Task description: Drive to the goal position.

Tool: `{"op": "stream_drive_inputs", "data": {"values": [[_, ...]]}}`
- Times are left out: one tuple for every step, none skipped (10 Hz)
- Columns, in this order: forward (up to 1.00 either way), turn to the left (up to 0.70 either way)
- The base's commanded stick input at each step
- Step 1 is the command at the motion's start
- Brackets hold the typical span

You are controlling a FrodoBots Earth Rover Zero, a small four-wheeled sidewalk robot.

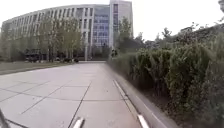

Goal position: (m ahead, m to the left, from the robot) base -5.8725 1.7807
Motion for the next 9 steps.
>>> {"op": "stream_drive_inputs", "data": {"values": [[0.00,0.00],[0.00,0.00],[0.00,0.00],[0.00,0.00],[0.04,0.00],[0.03,0.00],[0.02,0.00],[0.00,0.00],[0.00,0.00]]}}
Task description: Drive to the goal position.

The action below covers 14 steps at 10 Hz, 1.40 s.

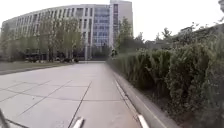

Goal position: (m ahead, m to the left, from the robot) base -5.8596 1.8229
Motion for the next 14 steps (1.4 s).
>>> {"op": "stream_drive_inputs", "data": {"values": [[0.00,0.00],[0.00,0.00],[0.00,0.00],[0.00,0.00],[0.01,0.00],[0.04,0.00],[0.04,0.00],[0.02,0.00],[0.01,0.00],[0.00,0.00],[0.04,0.00],[0.03,0.00],[0.02,0.00],[0.00,0.00]]}}
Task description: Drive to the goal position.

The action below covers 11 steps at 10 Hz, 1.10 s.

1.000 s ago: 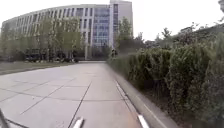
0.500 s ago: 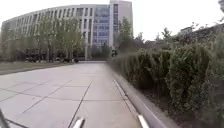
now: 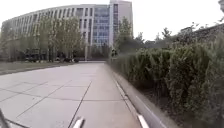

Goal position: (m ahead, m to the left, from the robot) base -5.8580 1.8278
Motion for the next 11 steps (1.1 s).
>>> {"op": "stream_drive_inputs", "data": {"values": [[0.02,0.00],[0.00,0.00],[0.00,0.00],[0.00,0.00],[0.00,0.00],[0.00,0.00],[0.00,0.00],[0.00,0.00],[0.00,0.00],[0.01,0.00],[0.02,0.00]]}}
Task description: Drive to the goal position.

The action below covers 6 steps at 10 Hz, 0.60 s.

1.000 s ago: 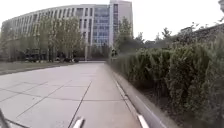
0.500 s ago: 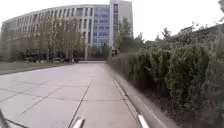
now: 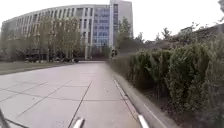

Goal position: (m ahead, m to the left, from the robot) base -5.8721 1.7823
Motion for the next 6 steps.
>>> {"op": "stream_drive_inputs", "data": {"values": [[0.02,0.00],[0.03,0.00],[0.00,0.00],[0.00,0.00],[0.00,0.00],[0.02,0.00]]}}
